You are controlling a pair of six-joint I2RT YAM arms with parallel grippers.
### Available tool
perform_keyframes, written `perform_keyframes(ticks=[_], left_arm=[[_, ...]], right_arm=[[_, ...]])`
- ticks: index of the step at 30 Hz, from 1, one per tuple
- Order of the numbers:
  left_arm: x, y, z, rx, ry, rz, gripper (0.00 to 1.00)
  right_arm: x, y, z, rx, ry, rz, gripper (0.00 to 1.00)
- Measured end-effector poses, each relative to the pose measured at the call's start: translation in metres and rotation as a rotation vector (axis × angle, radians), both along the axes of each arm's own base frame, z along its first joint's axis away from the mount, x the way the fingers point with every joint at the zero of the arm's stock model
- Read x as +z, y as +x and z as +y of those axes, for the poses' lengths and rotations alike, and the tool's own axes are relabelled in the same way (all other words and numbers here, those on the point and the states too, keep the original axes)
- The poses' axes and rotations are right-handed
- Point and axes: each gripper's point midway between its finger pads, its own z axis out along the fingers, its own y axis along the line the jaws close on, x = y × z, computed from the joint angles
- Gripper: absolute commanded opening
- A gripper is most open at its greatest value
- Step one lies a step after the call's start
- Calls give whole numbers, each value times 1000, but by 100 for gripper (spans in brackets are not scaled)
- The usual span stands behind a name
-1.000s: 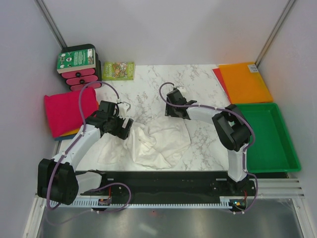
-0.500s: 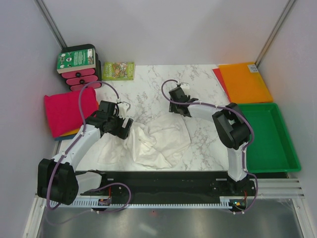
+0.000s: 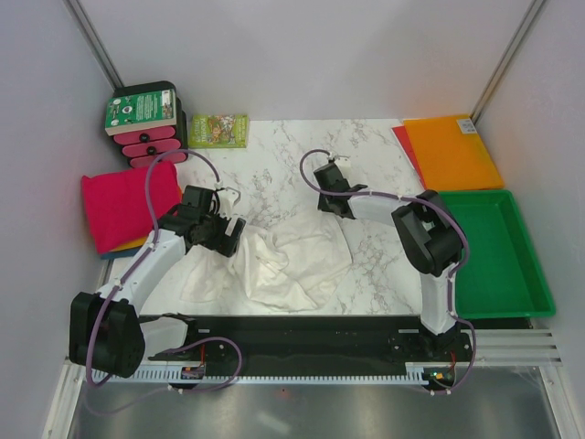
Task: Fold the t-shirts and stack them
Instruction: Flatten the tshirt out
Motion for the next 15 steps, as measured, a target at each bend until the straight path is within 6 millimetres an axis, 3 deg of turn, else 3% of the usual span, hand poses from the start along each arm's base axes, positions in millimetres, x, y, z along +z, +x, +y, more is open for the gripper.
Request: perform_keyframes(ticks=[5,10,15], left_arm=[[1,3,7,37,13,-9,100],[11,14,30,144,7,-60,99],[34,28,45,219,-31,-141,100]], right_arm=[[1,-4,-5,-14,-2,-4,0],[9,-15,-26,-52,-45,4,0],[56,-6,-46,-116,-32,-85,0]])
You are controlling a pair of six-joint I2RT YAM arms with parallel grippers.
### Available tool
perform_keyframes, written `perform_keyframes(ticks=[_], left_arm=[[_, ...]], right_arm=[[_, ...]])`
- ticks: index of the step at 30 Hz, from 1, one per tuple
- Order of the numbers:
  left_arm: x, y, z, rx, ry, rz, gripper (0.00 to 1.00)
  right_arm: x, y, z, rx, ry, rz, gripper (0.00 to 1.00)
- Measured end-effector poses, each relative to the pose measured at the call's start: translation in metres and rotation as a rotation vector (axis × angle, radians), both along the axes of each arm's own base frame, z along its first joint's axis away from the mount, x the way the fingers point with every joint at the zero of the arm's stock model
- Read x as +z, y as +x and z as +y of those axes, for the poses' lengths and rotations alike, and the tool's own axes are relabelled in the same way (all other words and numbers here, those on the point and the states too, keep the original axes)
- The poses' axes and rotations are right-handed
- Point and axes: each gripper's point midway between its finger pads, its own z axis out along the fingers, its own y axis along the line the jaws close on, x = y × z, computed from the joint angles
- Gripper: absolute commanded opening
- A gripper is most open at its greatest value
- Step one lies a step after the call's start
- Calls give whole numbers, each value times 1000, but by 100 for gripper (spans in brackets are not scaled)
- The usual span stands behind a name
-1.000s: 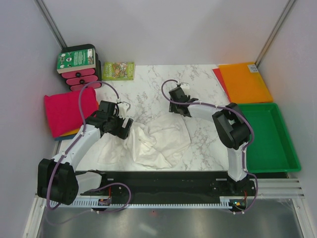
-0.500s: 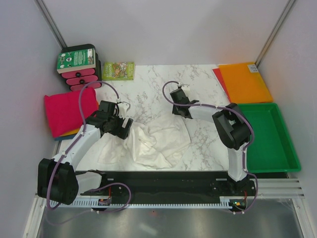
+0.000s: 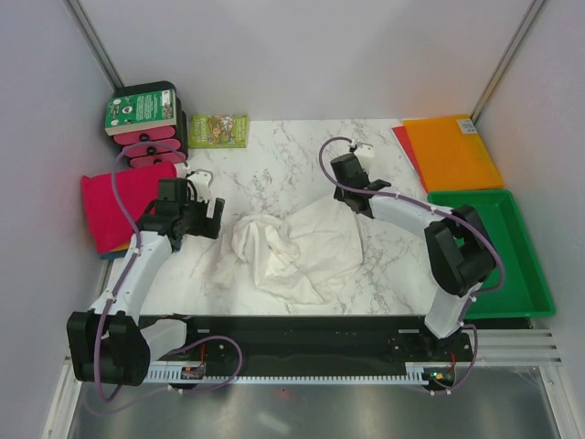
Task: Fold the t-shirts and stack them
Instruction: Flatten the tshirt out
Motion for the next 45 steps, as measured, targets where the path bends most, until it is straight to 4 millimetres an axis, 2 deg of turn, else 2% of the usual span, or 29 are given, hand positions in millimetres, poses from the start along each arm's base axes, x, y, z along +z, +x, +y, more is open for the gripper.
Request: perform_keyframes(ticks=[4,6,8,11,12,14,15,17,18,20,21,24,26,29,30,33,36,37,40,41,45], left_arm=[[12,9,-8,-26,-39,-40,100],[14,11,-15,-50,-67,-38,100],[12,12,-21,-72,-92,-27,99],[1,11,-37,-128,-138,18,94],[-3,10,-42,-145,-147,37,87],[-15,5,-55,-194,-157,86,83],[-21,2,-63,-223,-159,112,76],[-31,-4,-73,-267,-155,157,68],[-35,-7,-77,-287,-152,174,58],[-38,-11,-82,-312,-149,190,48],[-39,-11,-82,-320,-145,193,37],[-42,-12,-81,-329,-131,203,26],[-47,-15,-78,-328,-121,223,28],[-55,-18,-75,-325,-103,257,41],[-58,-19,-74,-326,-99,269,52],[-64,-24,-70,-325,-80,303,68],[-68,-27,-68,-325,-67,322,69],[-68,-28,-67,-324,-65,327,65],[-73,-29,-67,-325,-64,347,37],[-76,-30,-67,-327,-61,360,4],[-89,-35,-65,-331,-53,415,2]], right_arm=[[42,7,-12,-44,24,-95,0],[51,6,-16,-52,30,-116,0],[50,4,-20,-59,26,-118,0],[38,-2,-25,-62,8,-92,0],[32,-6,-27,-63,-1,-79,0],[26,-10,-30,-64,-12,-63,0],[23,-12,-31,-63,-16,-56,0],[21,-13,-31,-63,-19,-51,0],[21,-13,-31,-63,-20,-51,0],[20,-13,-31,-63,-20,-49,0],[19,-13,-31,-63,-21,-48,0],[13,-13,-31,-62,-29,-34,0],[8,-13,-31,-62,-35,-25,0],[5,-14,-32,-62,-39,-19,0],[5,-14,-32,-62,-38,-19,0],[5,-14,-32,-62,-39,-19,0],[5,-14,-32,-62,-38,-19,0],[5,-14,-31,-62,-38,-19,0],[5,-14,-31,-61,-39,-18,0],[4,-14,-31,-61,-39,-16,0],[3,-14,-31,-61,-41,-14,0]])
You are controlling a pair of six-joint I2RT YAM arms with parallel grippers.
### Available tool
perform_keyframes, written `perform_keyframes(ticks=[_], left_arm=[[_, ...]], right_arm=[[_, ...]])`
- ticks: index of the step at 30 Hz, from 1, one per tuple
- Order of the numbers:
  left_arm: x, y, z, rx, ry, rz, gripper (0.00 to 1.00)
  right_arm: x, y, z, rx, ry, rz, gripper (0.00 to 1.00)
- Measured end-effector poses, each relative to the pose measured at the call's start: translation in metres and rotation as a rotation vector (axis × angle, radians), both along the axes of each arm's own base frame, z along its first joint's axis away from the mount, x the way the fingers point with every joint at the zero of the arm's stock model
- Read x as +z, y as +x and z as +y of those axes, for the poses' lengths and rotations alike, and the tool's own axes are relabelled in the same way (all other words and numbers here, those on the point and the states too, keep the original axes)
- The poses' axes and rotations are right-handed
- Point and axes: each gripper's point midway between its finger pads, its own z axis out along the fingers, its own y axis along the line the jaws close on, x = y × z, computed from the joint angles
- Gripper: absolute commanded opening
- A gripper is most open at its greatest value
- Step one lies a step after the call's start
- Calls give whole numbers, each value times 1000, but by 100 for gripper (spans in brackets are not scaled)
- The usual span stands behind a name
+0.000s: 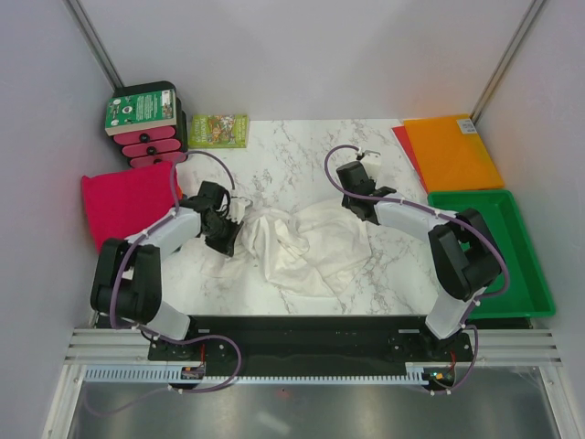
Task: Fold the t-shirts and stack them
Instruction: Flatten the tshirt out
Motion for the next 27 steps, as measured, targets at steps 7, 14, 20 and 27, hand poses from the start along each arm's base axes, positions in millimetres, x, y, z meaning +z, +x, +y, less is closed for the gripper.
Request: perform_keyframes(ticks=[7,14,20,27], left_arm=[[9,4,4,10,19,-35,2],[208,87,24,128,-51,-558,2],[355,85,35,192,-140,-953,2],[204,86,38,223,-60,-589,2]], right_arm=[[2,0,-7,-7,-12,12,0],[147,42,-79,-151,87,-206,0],[311,8,-88,-128,223,-581,0],[177,-17,-96,-127,113,-298,0]])
